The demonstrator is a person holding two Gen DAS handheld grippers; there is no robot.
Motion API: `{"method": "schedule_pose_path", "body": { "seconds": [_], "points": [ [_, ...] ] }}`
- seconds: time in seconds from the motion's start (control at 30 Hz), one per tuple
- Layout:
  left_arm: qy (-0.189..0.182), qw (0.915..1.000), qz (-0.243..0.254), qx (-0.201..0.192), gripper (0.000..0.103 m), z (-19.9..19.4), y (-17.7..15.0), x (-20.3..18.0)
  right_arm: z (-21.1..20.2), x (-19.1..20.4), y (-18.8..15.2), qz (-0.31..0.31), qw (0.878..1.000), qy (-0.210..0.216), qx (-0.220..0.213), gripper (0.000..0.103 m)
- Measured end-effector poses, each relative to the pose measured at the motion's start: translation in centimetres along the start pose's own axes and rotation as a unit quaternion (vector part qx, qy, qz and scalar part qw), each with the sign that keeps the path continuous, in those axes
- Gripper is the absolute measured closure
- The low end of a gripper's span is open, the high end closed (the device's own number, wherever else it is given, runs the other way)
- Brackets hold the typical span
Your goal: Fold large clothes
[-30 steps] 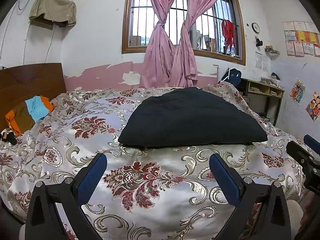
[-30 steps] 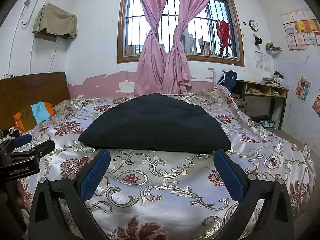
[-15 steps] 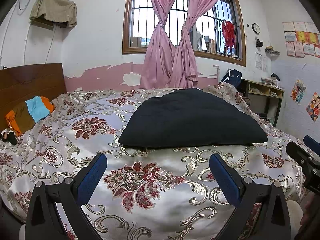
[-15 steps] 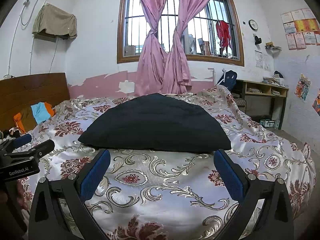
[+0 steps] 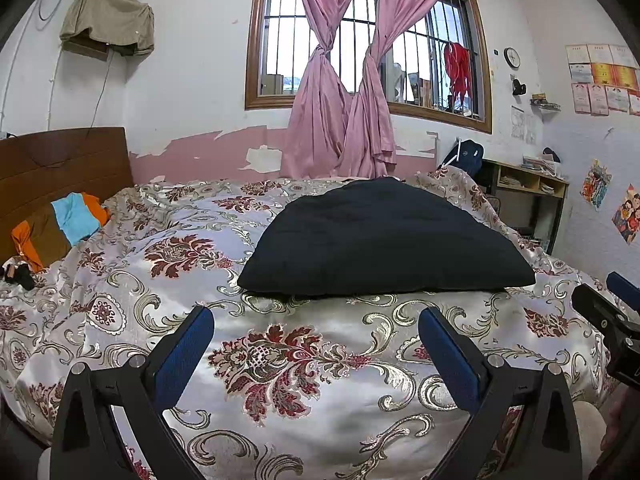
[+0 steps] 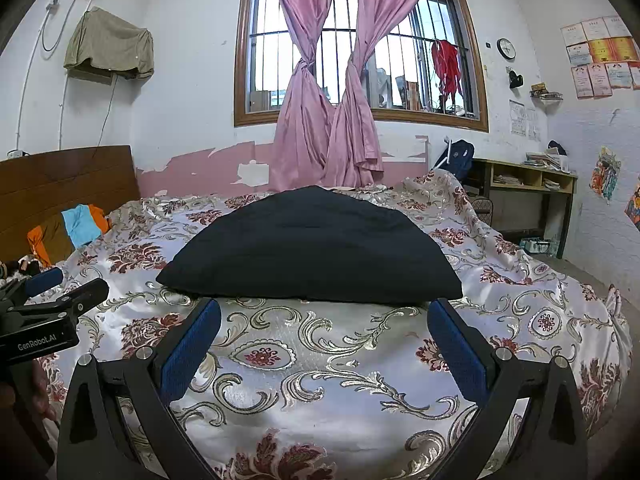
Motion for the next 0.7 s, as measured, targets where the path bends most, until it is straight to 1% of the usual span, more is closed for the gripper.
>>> {"method": "schedule_pose_path", "body": {
  "seconds": [0.7],
  "points": [
    [0.0, 1.0, 0.0, 0.0, 0.0, 0.01, -0.06, -0.08, -0.03, 0.04, -0.02, 0.002, 1.0, 0.0, 0.0, 0.002]
  ]
}}
Point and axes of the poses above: each gripper's, at about its wrist camera, not at the fingertips, and z roughly the way its jaws point, x to its left, y to its top, the point moved 9 cm from there along z, roughly the way its jaws point, and after that the axes turned 3 degrees about y, right-handed, at the moved point
